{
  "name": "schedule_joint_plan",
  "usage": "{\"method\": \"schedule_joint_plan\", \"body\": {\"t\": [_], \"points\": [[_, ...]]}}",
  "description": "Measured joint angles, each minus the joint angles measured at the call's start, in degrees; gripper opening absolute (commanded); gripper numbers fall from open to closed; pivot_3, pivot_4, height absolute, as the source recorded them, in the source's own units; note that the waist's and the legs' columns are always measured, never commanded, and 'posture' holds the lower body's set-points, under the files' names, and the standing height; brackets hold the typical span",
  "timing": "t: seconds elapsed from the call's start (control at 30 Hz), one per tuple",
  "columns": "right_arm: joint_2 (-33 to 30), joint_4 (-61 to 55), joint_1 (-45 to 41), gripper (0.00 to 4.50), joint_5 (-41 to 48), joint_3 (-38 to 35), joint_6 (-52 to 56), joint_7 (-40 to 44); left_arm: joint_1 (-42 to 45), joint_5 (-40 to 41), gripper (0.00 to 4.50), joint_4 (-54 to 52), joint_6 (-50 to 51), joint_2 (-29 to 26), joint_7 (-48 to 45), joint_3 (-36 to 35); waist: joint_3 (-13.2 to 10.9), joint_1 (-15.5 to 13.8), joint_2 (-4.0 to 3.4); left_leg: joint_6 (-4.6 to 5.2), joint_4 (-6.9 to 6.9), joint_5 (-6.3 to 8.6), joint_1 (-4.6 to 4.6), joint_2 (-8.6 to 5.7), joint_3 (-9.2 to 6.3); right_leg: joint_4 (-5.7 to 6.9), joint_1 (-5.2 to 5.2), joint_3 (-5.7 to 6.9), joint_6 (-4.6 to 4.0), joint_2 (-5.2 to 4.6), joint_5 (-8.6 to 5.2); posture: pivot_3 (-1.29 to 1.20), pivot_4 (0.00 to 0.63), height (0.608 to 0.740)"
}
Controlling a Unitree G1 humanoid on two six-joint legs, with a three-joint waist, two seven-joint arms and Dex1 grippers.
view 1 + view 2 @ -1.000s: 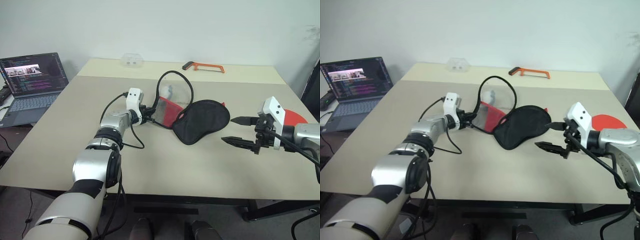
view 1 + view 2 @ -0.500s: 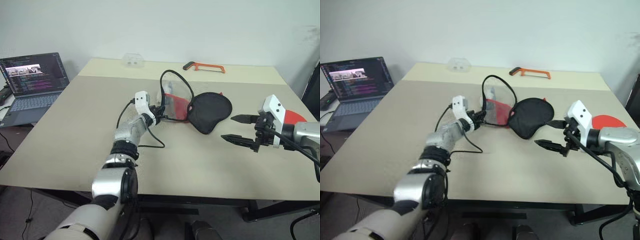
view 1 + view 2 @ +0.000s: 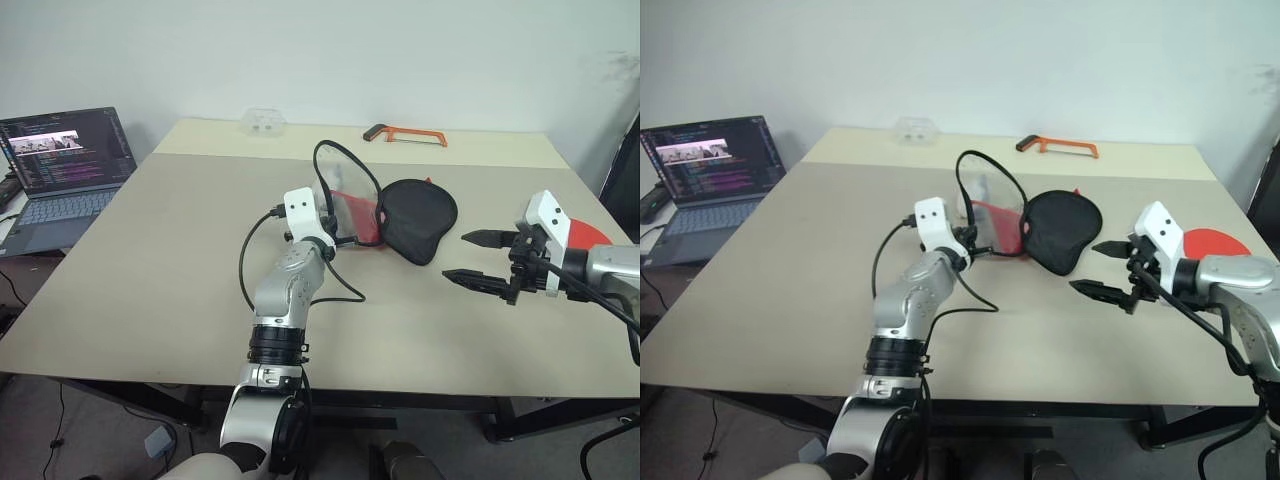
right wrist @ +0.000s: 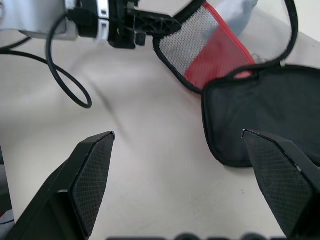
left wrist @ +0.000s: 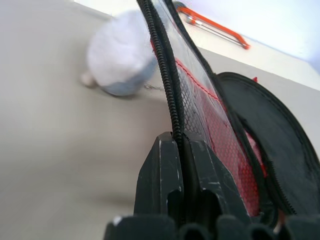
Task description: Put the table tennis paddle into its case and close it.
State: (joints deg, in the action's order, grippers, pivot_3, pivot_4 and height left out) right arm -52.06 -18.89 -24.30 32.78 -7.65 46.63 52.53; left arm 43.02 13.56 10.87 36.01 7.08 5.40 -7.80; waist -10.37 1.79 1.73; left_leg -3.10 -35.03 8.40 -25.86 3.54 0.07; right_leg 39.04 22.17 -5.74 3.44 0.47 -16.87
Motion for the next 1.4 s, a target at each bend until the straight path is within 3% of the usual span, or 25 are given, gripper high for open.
{"method": "schedule_joint_plan", "body": {"t": [0.47, 1.37, 1.4], "points": [[-0.01, -0.19, 0.37, 4.5, 0.05, 0.0, 0.32, 0.38, -0.29, 2.41, 0.04, -1.38, 3.75, 0.2, 10.44, 3.45, 0.0, -0.02, 0.0, 0.0, -0.02, 0.0, 0.0, 0.0, -0.01, -0.02, -0.01, 0.0, 0.01, 0.0, 0.0, 0.0, 0.15, 0.74], [-0.2, -1.1, 0.7, 4.5, 0.03, 0.01, 1.53, 0.92, -0.23, 9.89, 0.04, 0.69, 7.54, 0.23, 10.5, 11.26, 0.0, -0.06, 0.0, 0.0, -0.01, 0.0, 0.0, -0.03, -0.02, -0.04, 0.0, -0.01, 0.02, -0.01, -0.01, 0.0, 0.15, 0.74], [-0.2, -1.1, 0.68, 4.5, 0.01, 0.01, 1.74, 0.65, -0.23, 9.89, 0.26, 0.69, 7.54, 0.23, 10.65, 11.32, 0.0, -0.06, 0.0, 0.0, -0.01, 0.0, 0.0, -0.03, -0.01, -0.04, 0.0, -0.01, 0.02, -0.01, -0.01, 0.0, 0.15, 0.74]]}}
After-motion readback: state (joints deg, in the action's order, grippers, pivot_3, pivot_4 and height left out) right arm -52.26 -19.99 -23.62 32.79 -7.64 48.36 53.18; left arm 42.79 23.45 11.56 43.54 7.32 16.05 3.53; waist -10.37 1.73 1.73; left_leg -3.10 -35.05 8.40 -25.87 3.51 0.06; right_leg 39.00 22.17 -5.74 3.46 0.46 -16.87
